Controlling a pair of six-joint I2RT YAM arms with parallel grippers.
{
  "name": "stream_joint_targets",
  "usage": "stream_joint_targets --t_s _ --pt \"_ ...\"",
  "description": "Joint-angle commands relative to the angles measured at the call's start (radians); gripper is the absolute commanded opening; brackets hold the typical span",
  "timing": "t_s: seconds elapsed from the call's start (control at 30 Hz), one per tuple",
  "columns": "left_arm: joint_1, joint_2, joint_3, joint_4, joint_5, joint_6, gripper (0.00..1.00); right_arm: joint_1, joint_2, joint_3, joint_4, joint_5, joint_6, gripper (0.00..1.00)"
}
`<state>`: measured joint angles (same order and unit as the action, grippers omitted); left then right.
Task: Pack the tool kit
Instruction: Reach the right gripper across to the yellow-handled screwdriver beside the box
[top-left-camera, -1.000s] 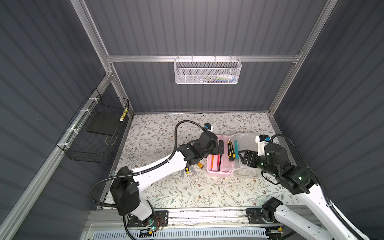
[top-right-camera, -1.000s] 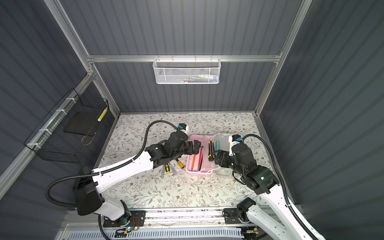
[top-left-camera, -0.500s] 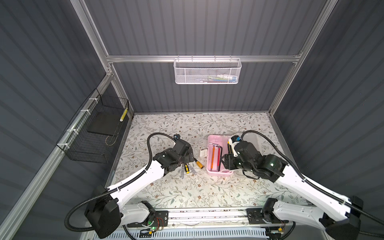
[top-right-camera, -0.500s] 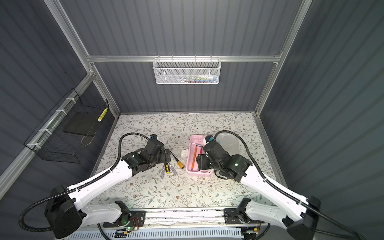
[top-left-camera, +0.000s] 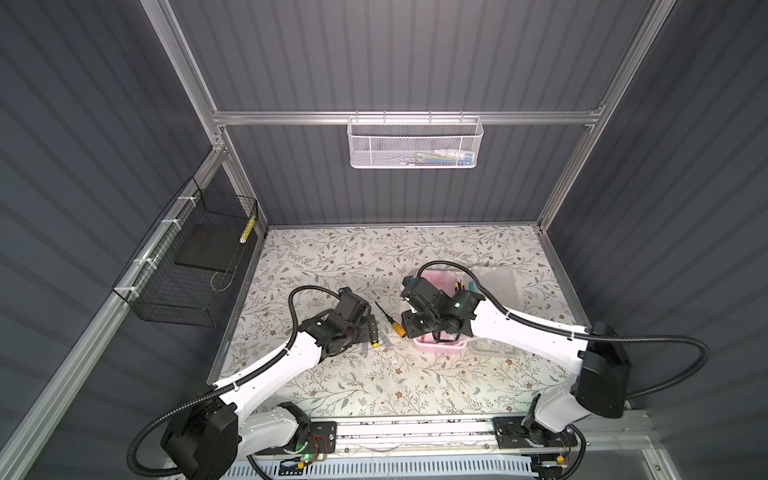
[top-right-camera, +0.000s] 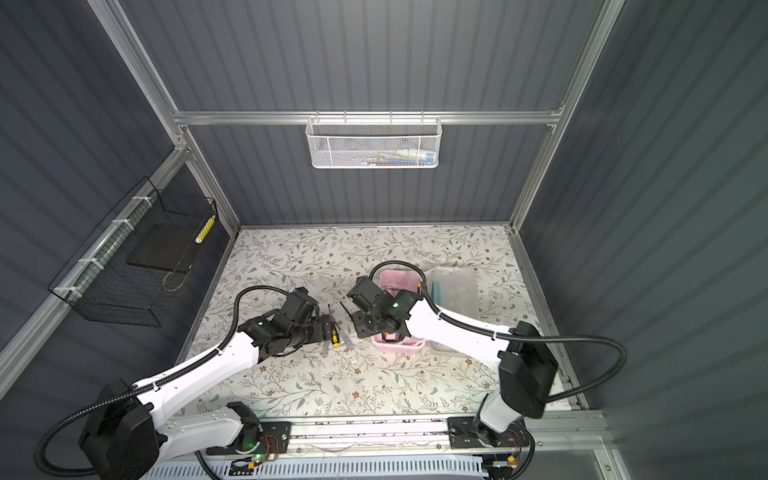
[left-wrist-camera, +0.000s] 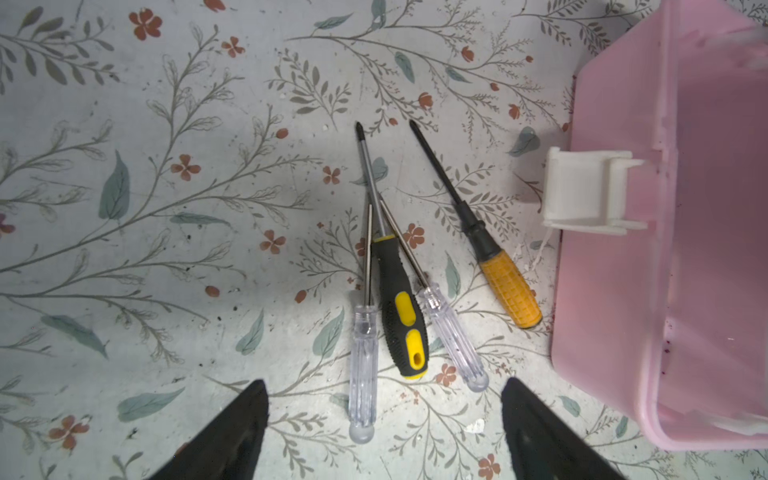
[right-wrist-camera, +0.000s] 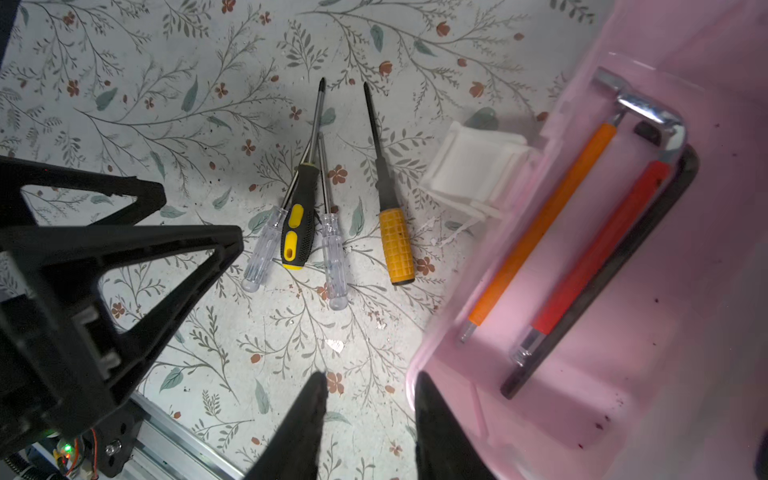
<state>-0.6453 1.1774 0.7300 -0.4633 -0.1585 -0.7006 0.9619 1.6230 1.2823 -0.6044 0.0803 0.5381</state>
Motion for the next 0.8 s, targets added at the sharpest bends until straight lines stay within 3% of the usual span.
stream_joint_targets --t_s 0.0,0.4,0.77 --pt "0.035 -0.032 -0.042 0.036 0.051 -0.013 0.88 0.003 0.074 0.062 -0.004 -0.018 -0.039 0.40" --pt "0.052 -0.068 -0.092 0.096 0.047 -0.040 0.86 0.000 0.344 0.248 -0.095 0.001 -0.090 0.43" --pt "0.053 -0.090 -0.110 0.097 0.031 -0.038 0.86 -0.016 0.466 0.341 -0.165 0.060 -0.073 0.42"
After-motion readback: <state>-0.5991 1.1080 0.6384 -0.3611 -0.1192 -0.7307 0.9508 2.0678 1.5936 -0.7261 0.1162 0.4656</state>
